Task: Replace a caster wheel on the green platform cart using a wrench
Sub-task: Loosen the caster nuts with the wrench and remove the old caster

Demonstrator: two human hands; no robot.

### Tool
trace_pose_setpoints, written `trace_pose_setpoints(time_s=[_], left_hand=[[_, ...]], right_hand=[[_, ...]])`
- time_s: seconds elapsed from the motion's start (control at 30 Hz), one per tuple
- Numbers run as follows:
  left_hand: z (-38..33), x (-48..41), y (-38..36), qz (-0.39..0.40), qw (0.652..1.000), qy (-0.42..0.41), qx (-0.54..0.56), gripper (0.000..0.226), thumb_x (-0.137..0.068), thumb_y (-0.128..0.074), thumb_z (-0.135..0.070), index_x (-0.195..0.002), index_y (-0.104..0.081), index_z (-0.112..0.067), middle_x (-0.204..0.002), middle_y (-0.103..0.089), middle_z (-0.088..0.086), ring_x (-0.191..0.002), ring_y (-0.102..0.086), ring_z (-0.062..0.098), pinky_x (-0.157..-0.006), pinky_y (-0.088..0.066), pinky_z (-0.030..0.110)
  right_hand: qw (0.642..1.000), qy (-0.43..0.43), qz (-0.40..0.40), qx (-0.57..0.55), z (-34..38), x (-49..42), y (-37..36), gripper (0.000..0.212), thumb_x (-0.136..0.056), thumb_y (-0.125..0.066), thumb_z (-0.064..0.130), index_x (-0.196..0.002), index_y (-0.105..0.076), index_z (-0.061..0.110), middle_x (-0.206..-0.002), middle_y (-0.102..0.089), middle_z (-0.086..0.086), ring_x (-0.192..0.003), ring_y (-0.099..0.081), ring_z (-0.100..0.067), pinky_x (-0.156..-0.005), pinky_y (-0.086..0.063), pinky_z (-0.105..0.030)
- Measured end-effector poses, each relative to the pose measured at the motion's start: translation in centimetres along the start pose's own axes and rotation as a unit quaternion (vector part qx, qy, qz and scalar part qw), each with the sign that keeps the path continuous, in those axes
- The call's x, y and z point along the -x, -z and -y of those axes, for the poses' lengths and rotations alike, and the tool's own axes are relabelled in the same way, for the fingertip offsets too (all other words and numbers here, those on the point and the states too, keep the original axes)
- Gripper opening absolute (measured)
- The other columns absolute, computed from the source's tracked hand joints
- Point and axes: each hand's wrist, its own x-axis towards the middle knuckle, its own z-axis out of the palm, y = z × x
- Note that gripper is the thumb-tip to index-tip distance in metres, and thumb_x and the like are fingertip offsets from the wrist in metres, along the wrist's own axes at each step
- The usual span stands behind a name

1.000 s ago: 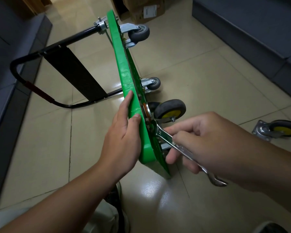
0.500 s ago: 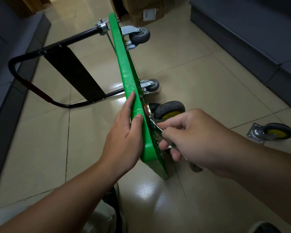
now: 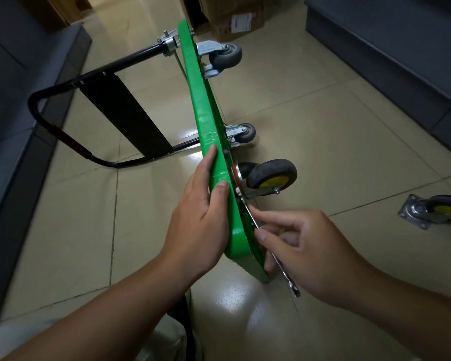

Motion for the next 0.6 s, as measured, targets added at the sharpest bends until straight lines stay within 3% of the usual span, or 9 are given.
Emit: trace_pose_setpoints(time_s=[0.13,0.2,0.33,0.43,0.6], left_hand=[[0.3,0.0,0.0,0.003,1.000,-0.004,0.006,0.059,-0.097,-0.031,-0.055,-0.154,-0.021,-0.062,-0.157,-0.045,-0.016,-0.136,-0.052,0.011,-0.111,-0.047,0.049],[0.4,-0.1,0.0,0.001,1.000,-0.003,0.006,0.059,-0.096,-0.031,-0.055,-0.154,-0.022,-0.063,-0.155,-0.047,-0.016,-0.136,-0.053,0.010,-0.111,-0.047,0.048],[0.5,-0.1,0.0,0.000,1.000,-0.007,0.009,0.058,-0.096,-0.033,-0.055,-0.153,-0.024,-0.064,-0.154,-0.047,-0.019,-0.135,-0.053,0.009,-0.110,-0.048,0.048],[0.4,-0.2,0.0,0.000,1.000,-0.011,0.003,0.057,-0.096,-0.032,-0.055,-0.152,-0.024,-0.065,-0.150,-0.045,-0.028,-0.132,-0.052,0.002,-0.109,-0.049,0.046],[0.4,-0.1,0.1,0.001,1.000,-0.011,0.004,0.058,-0.096,-0.033,-0.055,-0.152,-0.024,-0.065,-0.152,-0.047,-0.021,-0.132,-0.054,0.008,-0.107,-0.050,0.049]], right_hand=[[0.997,0.077,-0.015,-0.006,-3.5,-0.8,-0.3,0.053,-0.095,-0.068,0.004,-0.133,-0.065,0.040,-0.093,-0.071,0.002,-0.071,-0.069,-0.023,-0.068,-0.059,-0.030],[0.992,0.123,-0.017,0.038,-4.9,-1.7,0.1,0.055,-0.095,-0.067,0.002,-0.138,-0.063,0.036,-0.094,-0.065,-0.001,-0.075,-0.061,-0.031,-0.069,-0.054,-0.041],[0.982,0.163,-0.030,0.087,-6.7,-4.6,1.5,0.047,-0.093,-0.069,-0.001,-0.135,-0.066,0.021,-0.108,-0.068,0.000,-0.092,-0.065,-0.017,-0.079,-0.055,-0.036],[0.975,0.190,-0.014,0.118,-7.5,-5.6,1.7,0.042,-0.091,-0.072,0.000,-0.130,-0.069,0.014,-0.109,-0.070,-0.003,-0.099,-0.068,-0.019,-0.085,-0.055,-0.033],[0.987,0.104,0.007,0.126,-9.5,-4.3,1.9,0.039,-0.088,-0.073,-0.004,-0.124,-0.072,0.012,-0.104,-0.071,0.000,-0.090,-0.070,-0.013,-0.082,-0.059,-0.036]])
